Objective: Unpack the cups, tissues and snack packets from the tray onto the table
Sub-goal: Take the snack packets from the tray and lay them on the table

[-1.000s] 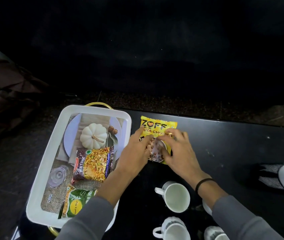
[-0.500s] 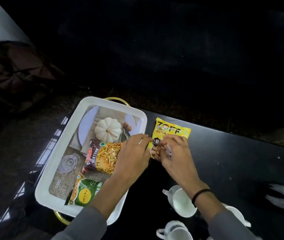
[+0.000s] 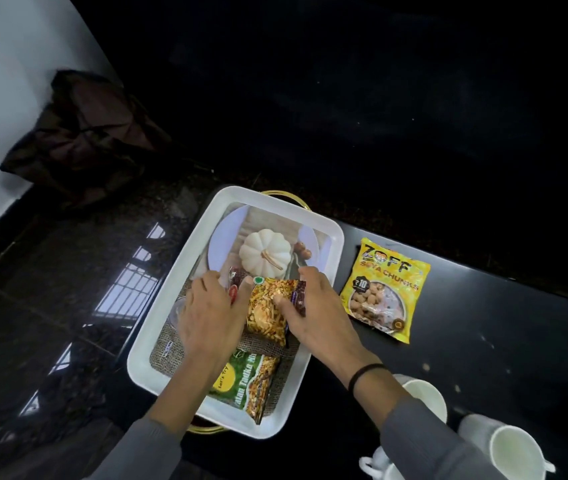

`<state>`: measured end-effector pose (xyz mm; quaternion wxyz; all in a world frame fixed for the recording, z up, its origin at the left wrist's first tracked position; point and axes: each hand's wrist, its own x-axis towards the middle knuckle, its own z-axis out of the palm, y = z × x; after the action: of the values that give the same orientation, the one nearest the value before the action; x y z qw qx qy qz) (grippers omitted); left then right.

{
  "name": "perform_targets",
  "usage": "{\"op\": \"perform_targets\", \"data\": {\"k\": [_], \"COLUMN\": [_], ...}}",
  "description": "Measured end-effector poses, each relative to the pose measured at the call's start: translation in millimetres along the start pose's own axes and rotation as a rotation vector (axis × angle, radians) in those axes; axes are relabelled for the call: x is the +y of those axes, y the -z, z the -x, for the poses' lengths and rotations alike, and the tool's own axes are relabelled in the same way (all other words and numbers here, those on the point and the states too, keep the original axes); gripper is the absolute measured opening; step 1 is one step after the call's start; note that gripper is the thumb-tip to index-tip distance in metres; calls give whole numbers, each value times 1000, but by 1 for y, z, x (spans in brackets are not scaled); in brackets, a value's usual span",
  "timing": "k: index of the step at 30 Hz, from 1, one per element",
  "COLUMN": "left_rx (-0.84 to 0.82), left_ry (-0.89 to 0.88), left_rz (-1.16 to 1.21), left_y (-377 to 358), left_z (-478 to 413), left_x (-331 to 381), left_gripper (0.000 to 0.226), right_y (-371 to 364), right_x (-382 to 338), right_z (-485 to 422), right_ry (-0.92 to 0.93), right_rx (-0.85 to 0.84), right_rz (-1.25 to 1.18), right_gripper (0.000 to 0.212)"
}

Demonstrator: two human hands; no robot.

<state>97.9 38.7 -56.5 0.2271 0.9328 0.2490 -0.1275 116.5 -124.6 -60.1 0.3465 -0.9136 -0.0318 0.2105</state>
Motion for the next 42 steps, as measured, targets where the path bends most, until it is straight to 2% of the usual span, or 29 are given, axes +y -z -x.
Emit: {"op": "perform_targets", "data": {"k": [2,4,10,14,16,18,21,23,27,30,33,36,40,42], "left_rx": [-78,-102,-126,-74,-92,-196,-258,-269,-375,-437,-530,-522,-474,-452], "left_ry": [51,49,51,34,80,174,156,123,3,3,89,123,127,138], "left_rz": [-117,-189,-14,223,521,898,1096,1113,1179,1267,1252,1134,1091,1091], "left_y": [0,-2,2,7,12,17,22,24,29,30,28,21,7,0], "left_z": [0,-1,-11,-13,-12,-17,-26,-29,-31,-28,-21,-12,-5,-1], "left_x": [-7,-10,-9,-1,6,13,16,16,20,31,44,55,70,78], "left_gripper": [73,79,71,57,47,45,52,56,51,55,66,48,21,18], "right_y": [-4,-7,2,7,9,11,18,25,37,43,46,48,56,61], "right_x": [-1,0,0,1,3,7,12,15,18,19,19,22,32,38], "right_z": [-1,-4,-12,-13,-12,-12,-14,-15,-15,-15,-14,-10,-4,1], "right_ry": [-19,-33,-111,-129,-153,-191,-212,-205,-166,-117,-142,-206,-279,-295], "right_rx": [-13,-21,51,109,107,93,35,-52,-180,-222,-144,-81,-50,-39], "right_rz": [-39,-56,-177,-314,-433,-550,-719,-808,-824,-843,-892,-943,-973,-967], "right_gripper": [71,70,51,41,36,33,30,31,56,49,40,40,40,42]}}
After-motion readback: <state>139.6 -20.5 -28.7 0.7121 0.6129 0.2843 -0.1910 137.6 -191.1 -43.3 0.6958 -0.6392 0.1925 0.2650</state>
